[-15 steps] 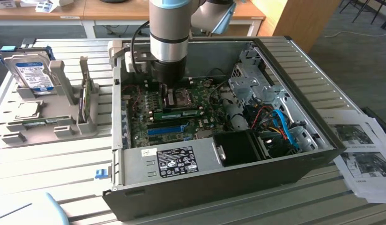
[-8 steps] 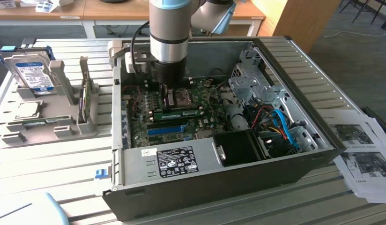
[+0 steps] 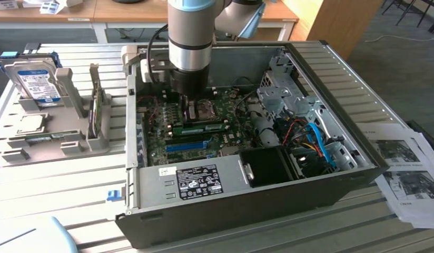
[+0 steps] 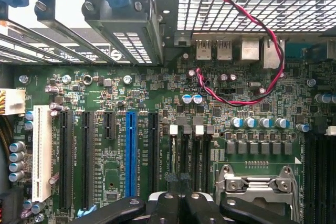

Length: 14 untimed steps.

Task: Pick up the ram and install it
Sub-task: 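Press down the ram until it locks into place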

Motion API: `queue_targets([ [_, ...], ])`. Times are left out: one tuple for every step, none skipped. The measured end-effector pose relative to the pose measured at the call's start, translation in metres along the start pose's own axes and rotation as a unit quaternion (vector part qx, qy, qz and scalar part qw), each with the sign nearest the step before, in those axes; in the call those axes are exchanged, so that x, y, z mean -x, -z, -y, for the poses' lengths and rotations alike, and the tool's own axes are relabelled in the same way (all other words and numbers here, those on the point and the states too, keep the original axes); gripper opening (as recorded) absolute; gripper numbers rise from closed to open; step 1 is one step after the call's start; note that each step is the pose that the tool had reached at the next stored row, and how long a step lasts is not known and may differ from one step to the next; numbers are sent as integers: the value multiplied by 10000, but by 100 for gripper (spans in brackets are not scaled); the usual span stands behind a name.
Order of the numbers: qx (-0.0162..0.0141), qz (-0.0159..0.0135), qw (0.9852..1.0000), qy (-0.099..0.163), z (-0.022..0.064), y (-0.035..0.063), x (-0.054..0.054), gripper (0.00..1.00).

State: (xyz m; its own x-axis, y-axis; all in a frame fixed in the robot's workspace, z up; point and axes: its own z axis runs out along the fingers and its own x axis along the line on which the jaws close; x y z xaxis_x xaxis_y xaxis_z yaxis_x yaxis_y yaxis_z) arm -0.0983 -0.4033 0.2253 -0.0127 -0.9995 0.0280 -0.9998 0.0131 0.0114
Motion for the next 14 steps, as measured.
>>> queue_targets([
  [0, 0, 10000, 0, 0, -1, -1, 9],
  [0, 0, 10000, 0, 0, -2, -1, 9],
  [0, 0, 10000, 0, 0, -2, -1, 9],
  [0, 0, 10000, 0, 0, -2, -1, 9],
  [0, 0, 10000, 0, 0, -3, -1, 9],
  [0, 0, 10000, 0, 0, -3, -1, 9],
  [0, 0, 10000, 0, 0, -3, -1, 9],
  [0, 0, 10000, 0, 0, -4, -1, 9],
  [0, 0, 10000, 0, 0, -7, -1, 9],
  [0, 0, 10000, 0, 0, -9, -1, 9],
  [0, -1, 10000, 0, 0, -11, -1, 9],
  [0, -1, 10000, 0, 0, -12, -1, 9],
  [1, -1, 10000, 0, 0, -14, -1, 9],
  [1, -2, 10000, 0, 0, -14, -1, 9],
])
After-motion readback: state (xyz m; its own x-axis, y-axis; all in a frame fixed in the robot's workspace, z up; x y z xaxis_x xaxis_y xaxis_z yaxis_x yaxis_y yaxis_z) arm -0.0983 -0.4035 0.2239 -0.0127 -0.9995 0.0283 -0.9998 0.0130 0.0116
